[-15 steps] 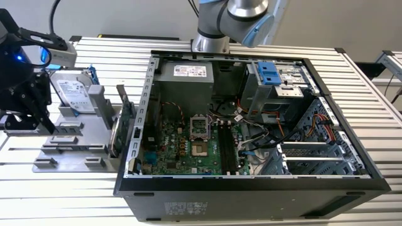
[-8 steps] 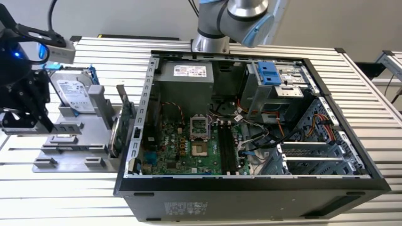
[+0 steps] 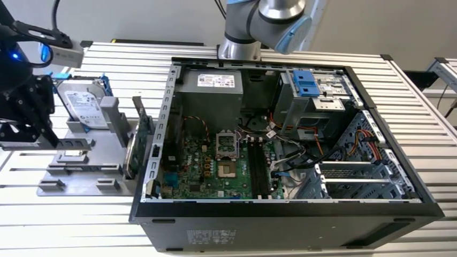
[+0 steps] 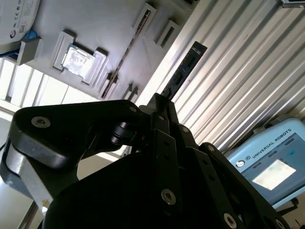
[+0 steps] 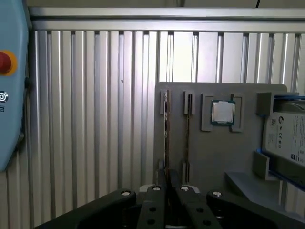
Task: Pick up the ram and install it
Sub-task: 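Pick up the ram and move it above insertion slot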
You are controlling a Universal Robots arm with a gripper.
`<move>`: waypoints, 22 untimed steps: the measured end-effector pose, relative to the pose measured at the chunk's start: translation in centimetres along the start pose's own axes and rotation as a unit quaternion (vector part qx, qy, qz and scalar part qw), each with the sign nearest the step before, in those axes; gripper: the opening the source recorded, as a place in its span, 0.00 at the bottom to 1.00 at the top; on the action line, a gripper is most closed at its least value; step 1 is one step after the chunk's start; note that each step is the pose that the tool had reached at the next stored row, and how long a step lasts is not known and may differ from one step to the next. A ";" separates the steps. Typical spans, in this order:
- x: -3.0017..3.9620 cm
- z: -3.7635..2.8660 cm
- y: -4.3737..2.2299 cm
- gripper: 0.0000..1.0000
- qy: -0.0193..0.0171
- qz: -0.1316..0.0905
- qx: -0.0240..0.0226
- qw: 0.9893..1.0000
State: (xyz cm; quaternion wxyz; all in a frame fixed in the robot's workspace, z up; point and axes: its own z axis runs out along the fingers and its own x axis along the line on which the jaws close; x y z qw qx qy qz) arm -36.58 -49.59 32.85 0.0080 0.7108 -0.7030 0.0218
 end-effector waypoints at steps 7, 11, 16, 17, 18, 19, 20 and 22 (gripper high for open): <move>0.02 -0.52 -0.01 0.00 0.000 0.000 0.000 1.000; 0.04 -0.82 -0.02 0.00 0.000 0.000 0.000 1.000; 0.05 -1.22 -0.02 0.00 0.000 0.000 0.000 1.000; 0.05 -1.30 -0.03 0.00 0.000 0.000 0.000 1.000; 0.06 -1.38 -0.03 0.00 0.000 0.000 0.000 1.000; 0.06 -1.46 -0.03 0.00 0.000 0.000 0.000 1.000; 0.07 -1.54 -0.03 0.00 0.000 0.000 0.000 1.000; 0.07 -1.70 -0.03 0.00 0.000 0.000 0.000 1.000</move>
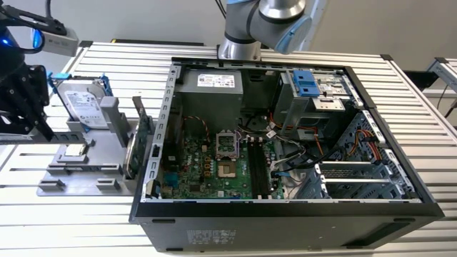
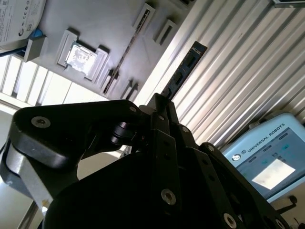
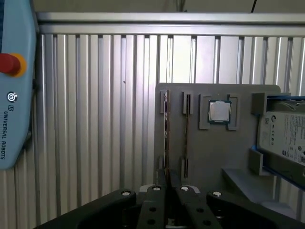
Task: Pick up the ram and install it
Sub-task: 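Pick up the ram and move it above insertion slot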
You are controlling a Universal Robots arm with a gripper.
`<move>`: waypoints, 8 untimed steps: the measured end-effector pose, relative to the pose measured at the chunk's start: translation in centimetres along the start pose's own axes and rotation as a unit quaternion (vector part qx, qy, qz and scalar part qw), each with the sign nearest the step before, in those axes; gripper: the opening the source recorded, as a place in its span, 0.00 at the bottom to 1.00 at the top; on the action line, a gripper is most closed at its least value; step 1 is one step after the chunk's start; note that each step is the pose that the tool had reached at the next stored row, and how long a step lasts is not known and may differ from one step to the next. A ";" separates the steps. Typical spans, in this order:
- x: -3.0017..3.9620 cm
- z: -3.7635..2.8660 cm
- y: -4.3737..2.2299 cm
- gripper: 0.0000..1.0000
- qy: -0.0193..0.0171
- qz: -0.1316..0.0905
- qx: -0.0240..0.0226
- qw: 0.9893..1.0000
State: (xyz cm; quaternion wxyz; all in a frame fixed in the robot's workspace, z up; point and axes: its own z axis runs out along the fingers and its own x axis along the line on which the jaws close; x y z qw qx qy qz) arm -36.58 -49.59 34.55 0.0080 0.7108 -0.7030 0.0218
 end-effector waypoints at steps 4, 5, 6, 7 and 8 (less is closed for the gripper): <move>0.01 -0.33 -0.01 0.00 0.000 0.000 0.000 1.000; 0.02 -0.40 -0.01 0.00 0.000 0.000 0.000 1.000; 0.02 -0.48 -0.01 0.00 0.000 0.000 0.000 1.000; 0.02 -0.57 -0.01 0.00 0.000 0.000 0.000 1.000; 0.03 -0.65 -0.01 0.00 0.000 0.000 0.000 1.000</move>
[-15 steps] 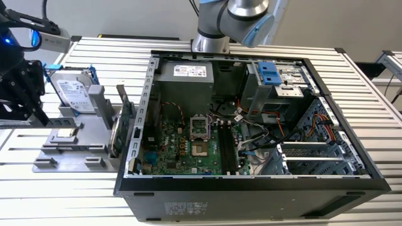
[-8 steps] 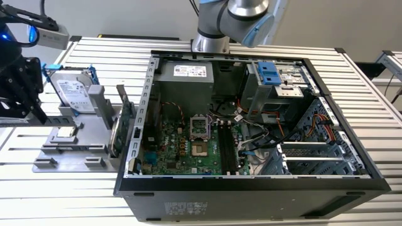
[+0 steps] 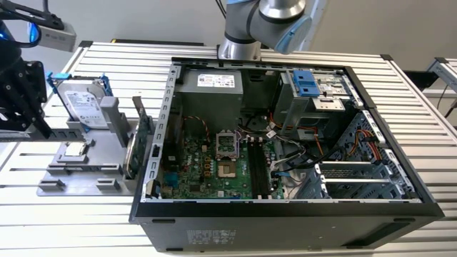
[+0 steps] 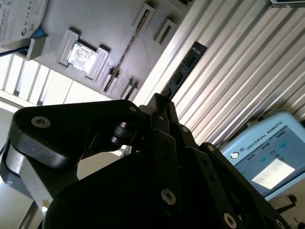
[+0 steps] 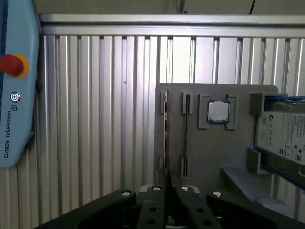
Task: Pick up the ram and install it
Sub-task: 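Pick up the ram and move it above insertion slot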
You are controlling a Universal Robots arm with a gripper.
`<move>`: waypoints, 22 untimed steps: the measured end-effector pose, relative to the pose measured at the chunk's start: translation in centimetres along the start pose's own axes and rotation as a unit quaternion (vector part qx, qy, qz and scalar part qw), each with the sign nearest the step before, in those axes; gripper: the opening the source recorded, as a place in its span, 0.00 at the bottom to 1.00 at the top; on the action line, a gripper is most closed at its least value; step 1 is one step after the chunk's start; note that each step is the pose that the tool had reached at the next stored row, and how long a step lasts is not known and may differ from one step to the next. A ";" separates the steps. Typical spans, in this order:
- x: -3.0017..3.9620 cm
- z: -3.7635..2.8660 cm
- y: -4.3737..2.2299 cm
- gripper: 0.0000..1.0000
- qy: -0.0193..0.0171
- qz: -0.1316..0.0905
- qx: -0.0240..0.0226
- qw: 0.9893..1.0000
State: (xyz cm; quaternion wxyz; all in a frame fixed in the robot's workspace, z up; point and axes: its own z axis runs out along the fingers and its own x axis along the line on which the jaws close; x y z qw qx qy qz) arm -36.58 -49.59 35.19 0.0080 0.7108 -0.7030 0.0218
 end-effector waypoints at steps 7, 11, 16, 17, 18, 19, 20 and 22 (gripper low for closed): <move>0.03 -0.62 -0.01 0.00 0.000 0.000 0.000 1.000; 0.05 -1.10 -0.02 0.00 0.000 0.000 0.000 1.000; 0.08 -1.76 -0.02 0.00 0.000 0.000 0.000 1.000; 0.08 -1.88 -0.01 0.00 0.000 0.000 0.000 1.000; 0.08 -2.00 -0.01 0.00 0.000 0.000 0.000 1.000; 0.09 -2.10 -0.01 0.00 0.000 0.000 0.000 1.000; 0.10 -2.21 -0.01 0.00 0.000 0.000 0.000 1.000; 0.11 -2.43 -0.01 0.00 0.000 0.000 0.000 1.000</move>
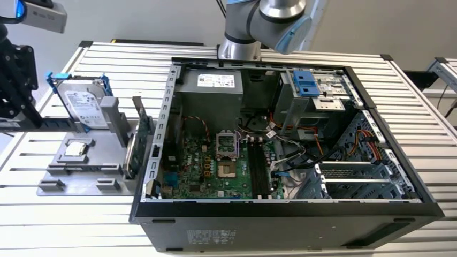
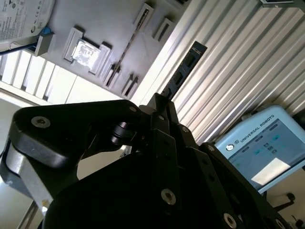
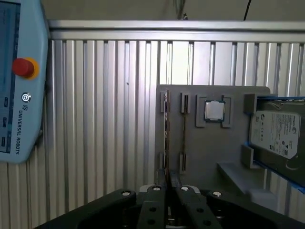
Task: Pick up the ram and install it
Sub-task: 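Pick up the ram and move it above insertion slot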
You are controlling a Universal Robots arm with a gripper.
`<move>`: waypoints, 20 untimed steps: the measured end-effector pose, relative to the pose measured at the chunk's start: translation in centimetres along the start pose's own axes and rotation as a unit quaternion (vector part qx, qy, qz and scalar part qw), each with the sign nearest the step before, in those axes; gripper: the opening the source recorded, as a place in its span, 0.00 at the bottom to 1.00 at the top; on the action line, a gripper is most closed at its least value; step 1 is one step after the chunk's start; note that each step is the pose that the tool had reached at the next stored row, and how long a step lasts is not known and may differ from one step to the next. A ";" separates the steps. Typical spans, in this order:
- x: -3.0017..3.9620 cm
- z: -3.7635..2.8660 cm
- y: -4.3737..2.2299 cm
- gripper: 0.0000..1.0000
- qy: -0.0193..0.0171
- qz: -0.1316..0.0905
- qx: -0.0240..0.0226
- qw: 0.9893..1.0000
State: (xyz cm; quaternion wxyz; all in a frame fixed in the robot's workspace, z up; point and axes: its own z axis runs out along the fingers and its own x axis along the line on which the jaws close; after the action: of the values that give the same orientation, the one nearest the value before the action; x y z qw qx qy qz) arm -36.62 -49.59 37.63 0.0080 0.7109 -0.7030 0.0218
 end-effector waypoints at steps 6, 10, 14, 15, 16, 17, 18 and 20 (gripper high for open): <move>0.02 -0.63 0.02 0.00 0.000 0.000 0.000 1.000; 0.04 -1.03 0.04 0.00 0.000 0.000 0.000 1.000; 0.06 -1.41 0.05 0.00 0.000 0.000 0.000 1.000; 0.06 -1.48 0.05 0.00 0.000 0.000 0.000 1.000; 0.06 -1.55 0.06 0.00 0.000 0.000 0.000 1.000; 0.07 -1.58 0.06 0.00 0.000 0.000 0.000 1.000; 0.06 -1.59 0.06 0.00 0.000 0.000 0.000 1.000; 0.07 -1.61 0.07 0.00 0.000 0.000 0.000 1.000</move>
State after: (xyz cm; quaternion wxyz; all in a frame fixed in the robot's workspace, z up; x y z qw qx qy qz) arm -36.72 -49.59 39.24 0.0079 0.7108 -0.7030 0.0219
